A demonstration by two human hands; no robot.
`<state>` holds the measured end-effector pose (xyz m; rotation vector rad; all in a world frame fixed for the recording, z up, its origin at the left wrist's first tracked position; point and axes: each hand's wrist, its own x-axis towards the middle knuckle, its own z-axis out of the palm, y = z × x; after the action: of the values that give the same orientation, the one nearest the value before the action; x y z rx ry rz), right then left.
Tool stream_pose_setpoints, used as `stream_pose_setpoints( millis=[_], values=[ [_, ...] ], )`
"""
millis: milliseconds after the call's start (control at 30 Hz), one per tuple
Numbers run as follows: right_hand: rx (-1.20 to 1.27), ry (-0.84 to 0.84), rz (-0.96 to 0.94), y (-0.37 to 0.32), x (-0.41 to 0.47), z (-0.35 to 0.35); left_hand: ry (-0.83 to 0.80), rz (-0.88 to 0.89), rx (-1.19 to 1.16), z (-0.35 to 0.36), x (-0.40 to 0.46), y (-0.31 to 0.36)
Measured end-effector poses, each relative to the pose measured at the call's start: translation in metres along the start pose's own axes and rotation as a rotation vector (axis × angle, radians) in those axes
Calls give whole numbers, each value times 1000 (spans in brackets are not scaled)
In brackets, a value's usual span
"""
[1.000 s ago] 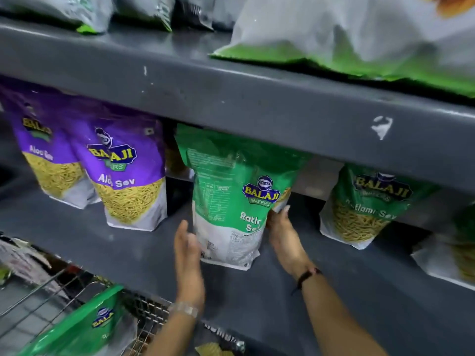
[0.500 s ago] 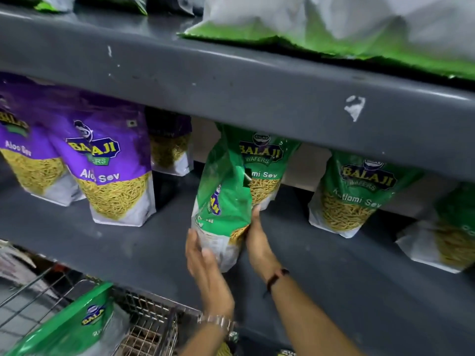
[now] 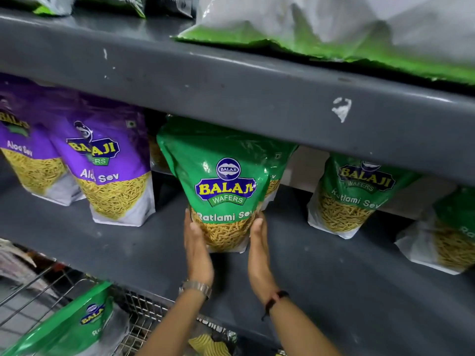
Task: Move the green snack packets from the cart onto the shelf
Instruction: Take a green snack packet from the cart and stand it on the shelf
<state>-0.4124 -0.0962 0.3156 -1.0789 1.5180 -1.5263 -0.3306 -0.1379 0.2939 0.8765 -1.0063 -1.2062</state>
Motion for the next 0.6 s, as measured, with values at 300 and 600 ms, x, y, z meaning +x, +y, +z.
stream_pose_setpoints(
  millis=[300,600],
  values=[
    [-54,87,-146,4,-63,7,245,40,200,-65,-2,20],
    [-737,-684,-388,65,-90,167,816,-320,526,-274,-108,-39]
  ],
)
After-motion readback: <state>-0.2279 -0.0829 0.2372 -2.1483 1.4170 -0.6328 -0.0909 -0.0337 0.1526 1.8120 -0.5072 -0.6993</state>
